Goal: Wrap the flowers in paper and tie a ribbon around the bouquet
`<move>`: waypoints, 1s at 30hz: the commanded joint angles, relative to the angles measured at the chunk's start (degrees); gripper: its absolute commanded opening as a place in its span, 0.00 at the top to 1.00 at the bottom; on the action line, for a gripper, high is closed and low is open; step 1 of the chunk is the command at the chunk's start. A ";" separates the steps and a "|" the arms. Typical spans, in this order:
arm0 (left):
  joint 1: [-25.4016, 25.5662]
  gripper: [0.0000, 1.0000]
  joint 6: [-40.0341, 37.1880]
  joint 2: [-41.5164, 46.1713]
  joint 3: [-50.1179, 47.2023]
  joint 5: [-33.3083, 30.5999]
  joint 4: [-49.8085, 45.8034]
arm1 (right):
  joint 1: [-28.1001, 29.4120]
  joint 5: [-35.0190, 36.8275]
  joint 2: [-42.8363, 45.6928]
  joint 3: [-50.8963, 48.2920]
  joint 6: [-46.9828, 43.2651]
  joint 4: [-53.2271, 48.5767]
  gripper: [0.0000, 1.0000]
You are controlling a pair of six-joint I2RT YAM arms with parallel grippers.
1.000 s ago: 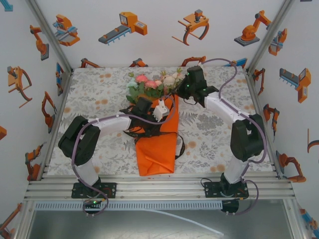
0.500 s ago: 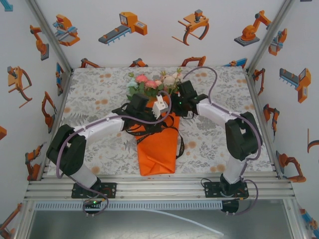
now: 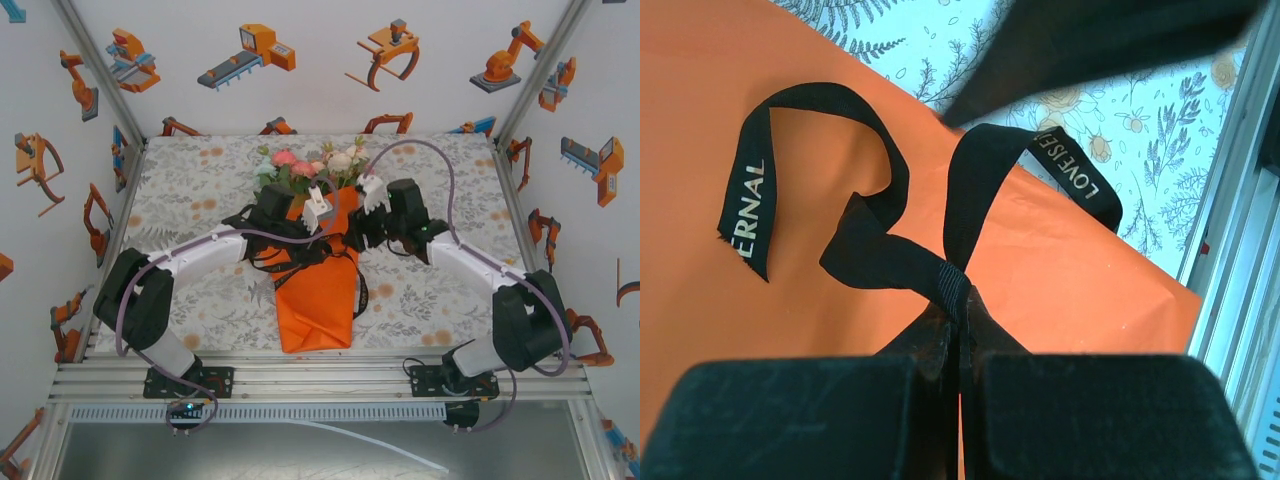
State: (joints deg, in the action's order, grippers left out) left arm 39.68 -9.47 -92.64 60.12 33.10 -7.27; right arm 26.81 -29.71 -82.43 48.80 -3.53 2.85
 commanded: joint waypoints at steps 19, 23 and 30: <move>-1.43 1.00 0.45 -0.78 1.80 0.69 -1.42 | 2.04 -27.33 -13.90 -4.90 -12.55 28.18 0.38; -1.80 1.00 0.45 -0.42 1.79 0.15 -1.36 | 2.02 -25.52 -9.79 -7.71 -12.35 25.10 0.38; -2.05 1.00 0.60 -0.73 2.28 0.65 -1.10 | 2.86 -14.48 -4.49 -12.49 -8.47 25.53 0.36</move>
State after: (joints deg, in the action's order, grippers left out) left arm 37.87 -9.45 -93.32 60.34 32.82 -7.79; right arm 29.15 -49.10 -87.90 37.67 -14.46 27.81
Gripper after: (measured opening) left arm 0.008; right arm 0.636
